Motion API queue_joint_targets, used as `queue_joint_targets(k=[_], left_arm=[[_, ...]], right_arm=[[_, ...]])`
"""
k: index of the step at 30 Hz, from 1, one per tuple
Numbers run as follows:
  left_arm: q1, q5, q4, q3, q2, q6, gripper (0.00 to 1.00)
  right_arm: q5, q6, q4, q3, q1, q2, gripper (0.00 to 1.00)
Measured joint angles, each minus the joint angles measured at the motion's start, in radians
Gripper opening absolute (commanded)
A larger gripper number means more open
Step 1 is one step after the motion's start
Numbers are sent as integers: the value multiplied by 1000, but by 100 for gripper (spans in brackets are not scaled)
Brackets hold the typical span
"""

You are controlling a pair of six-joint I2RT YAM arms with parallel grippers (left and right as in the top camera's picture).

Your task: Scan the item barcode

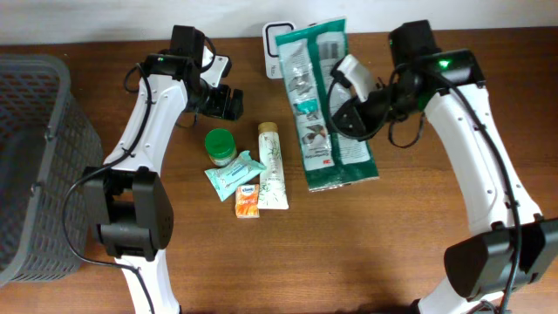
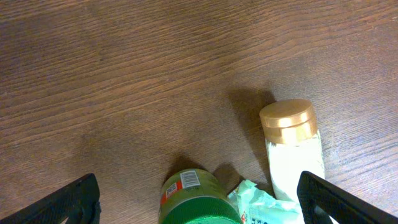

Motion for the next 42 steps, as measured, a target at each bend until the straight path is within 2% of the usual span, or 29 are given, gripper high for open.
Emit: queue_joint_targets(k=[2,5,7,8,10,12,15,19,26,29,31,32,33,34,35,36,37,39,42], left_arm=[[0,0,0,0,0,0,99],[0,0,2,0,0,0,99],[0,0,0,0,0,0,99],[0,0,-3,0,0,0,99],[0,-1,5,2,1,0,99],[0,0,-2,3,1,0,99],[0,0,0,3,1,0,99],[0,0,0,3,1,0,99],[0,0,0,3,1,0,99],[0,0,0,3,1,0,99],[0,0,1,3,1,0,99],[0,-1,1,3,1,0,99],[0,-1,3,3,1,0,99],[0,0,1,3,1,0,99],[0,0,1,3,1,0,99],[0,0,3,3,1,0,99],[0,0,2,3,1,0,99],[0,0,0,3,1,0,99],[0,0,1,3,1,0,99]], right_arm=[[51,50,143,0,41,0,4],[626,275,509,8,122,17,4],[1063,275,713,13,179,103,4],[1244,222,798,12,197,169,4],[1485,23,1024,11,213,311,4],[1713,-333,1245,3,232,494,4],[1831,-610,1412,2,248,608,4],[1833,-743,1424,2,290,616,4],[1831,-764,1424,2,295,616,4],[1836,-724,1412,2,295,613,4],[1836,-644,1315,2,295,554,4],[1822,-570,1194,3,295,489,4],[1760,-446,1003,5,295,387,4],[1731,-398,946,7,295,330,4],[1641,-244,780,10,291,198,4],[1567,-131,685,15,283,105,4],[1435,6,558,21,256,23,4],[1189,174,411,23,160,-67,4],[634,325,199,19,-164,-103,4]])
